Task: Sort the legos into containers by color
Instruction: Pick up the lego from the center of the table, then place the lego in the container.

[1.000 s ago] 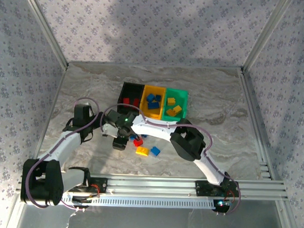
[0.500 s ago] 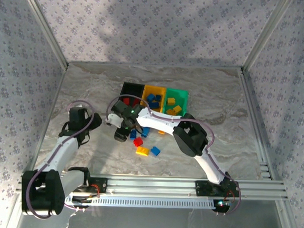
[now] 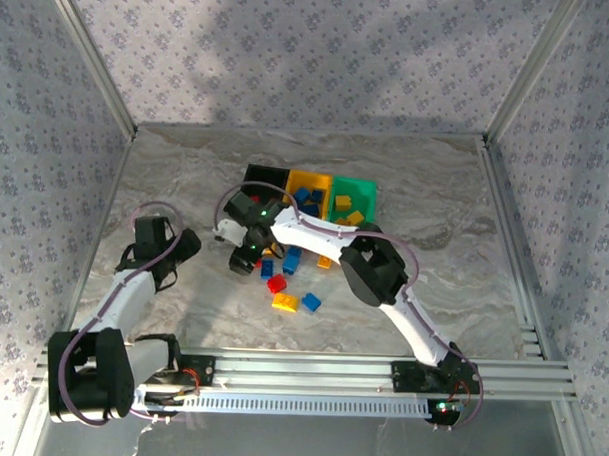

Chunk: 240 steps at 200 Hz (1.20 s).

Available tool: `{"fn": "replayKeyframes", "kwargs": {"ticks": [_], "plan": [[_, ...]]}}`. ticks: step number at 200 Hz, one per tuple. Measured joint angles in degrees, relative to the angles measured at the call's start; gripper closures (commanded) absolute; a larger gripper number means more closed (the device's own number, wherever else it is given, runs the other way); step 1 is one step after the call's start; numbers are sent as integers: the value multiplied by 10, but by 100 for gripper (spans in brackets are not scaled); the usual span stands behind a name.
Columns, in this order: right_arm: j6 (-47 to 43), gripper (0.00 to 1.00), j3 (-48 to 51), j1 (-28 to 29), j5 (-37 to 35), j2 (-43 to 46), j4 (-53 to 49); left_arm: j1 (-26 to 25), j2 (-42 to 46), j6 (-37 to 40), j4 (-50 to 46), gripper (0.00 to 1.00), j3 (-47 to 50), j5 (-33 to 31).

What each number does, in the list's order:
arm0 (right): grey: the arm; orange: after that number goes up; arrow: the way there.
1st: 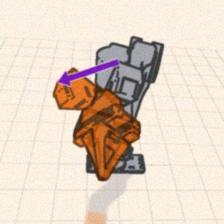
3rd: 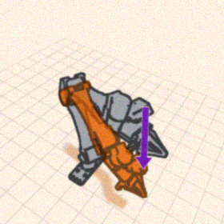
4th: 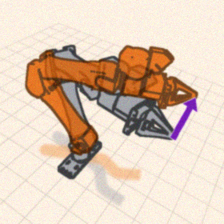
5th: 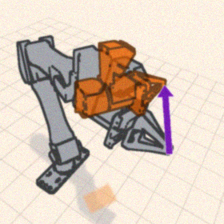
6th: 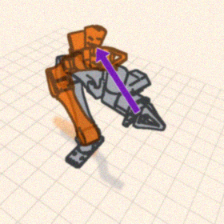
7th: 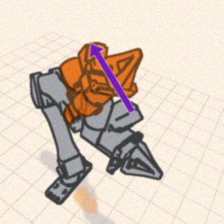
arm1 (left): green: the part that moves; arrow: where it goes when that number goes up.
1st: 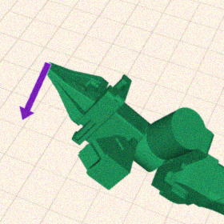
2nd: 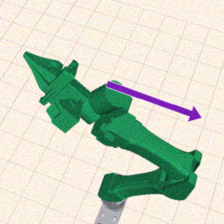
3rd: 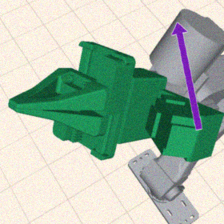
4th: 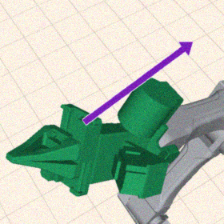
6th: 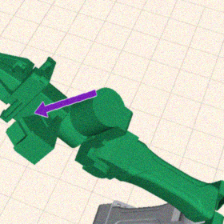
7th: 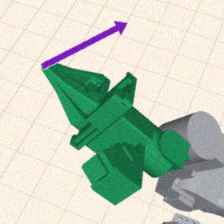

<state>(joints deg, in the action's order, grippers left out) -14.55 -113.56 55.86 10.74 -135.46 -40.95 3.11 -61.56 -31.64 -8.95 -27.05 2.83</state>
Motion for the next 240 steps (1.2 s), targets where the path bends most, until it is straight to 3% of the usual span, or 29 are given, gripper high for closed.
{"fn": "replayKeyframes", "kwargs": {"ticks": [33,71,118,152,172,185,205,240], "plan": [[-3,37,11,10,-24,-4,3,0,0,0,0,28,0,6],[-3,69,25,14,-70,2,25,0,0,0,0,28,0,10],[17,72,32,23,-80,11,30,0,0,0,2,28,0,15],[62,69,26,11,-88,41,35,0,-1,0,2,28,0,25],[101,67,-29,-18,-113,46,34,0,-8,0,8,28,0,35],[124,56,-84,-43,-129,38,28,0,-17,0,15,28,0,42],[153,25,-159,-78,-152,21,28,0,-28,0,18,28,0,52],[167,25,-158,-93,-175,18,29,0,-35,0,25,28,0,61]]}}
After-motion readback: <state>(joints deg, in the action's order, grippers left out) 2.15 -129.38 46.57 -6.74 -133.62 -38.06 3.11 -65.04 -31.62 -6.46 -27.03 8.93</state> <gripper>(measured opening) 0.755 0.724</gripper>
